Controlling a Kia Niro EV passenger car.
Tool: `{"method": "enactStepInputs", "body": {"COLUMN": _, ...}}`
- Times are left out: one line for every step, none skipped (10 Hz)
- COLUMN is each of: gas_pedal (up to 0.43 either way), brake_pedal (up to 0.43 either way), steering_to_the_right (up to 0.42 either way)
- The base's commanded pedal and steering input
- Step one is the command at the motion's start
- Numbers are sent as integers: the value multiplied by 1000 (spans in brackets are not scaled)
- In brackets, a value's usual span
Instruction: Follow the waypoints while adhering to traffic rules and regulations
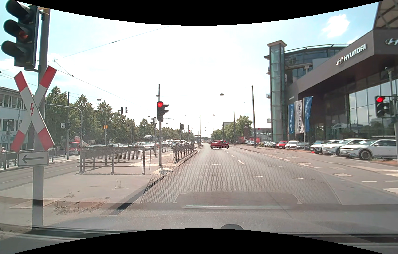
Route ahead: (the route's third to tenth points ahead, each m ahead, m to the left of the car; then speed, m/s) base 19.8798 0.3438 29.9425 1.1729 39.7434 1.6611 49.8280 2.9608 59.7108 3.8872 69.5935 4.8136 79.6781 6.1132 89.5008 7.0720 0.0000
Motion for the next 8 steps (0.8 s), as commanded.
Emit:
{"method": "enactStepInputs", "body": {"gas_pedal": 0, "brake_pedal": 220, "steering_to_the_right": -7}}
{"method": "enactStepInputs", "body": {"gas_pedal": 0, "brake_pedal": 220, "steering_to_the_right": -7}}
{"method": "enactStepInputs", "body": {"gas_pedal": 0, "brake_pedal": 220, "steering_to_the_right": -7}}
{"method": "enactStepInputs", "body": {"gas_pedal": 0, "brake_pedal": 220, "steering_to_the_right": -7}}
{"method": "enactStepInputs", "body": {"gas_pedal": 0, "brake_pedal": 220, "steering_to_the_right": -7}}
{"method": "enactStepInputs", "body": {"gas_pedal": 0, "brake_pedal": 220, "steering_to_the_right": -7}}
{"method": "enactStepInputs", "body": {"gas_pedal": 0, "brake_pedal": 220, "steering_to_the_right": -7}}
{"method": "enactStepInputs", "body": {"gas_pedal": 0, "brake_pedal": 220, "steering_to_the_right": -7}}
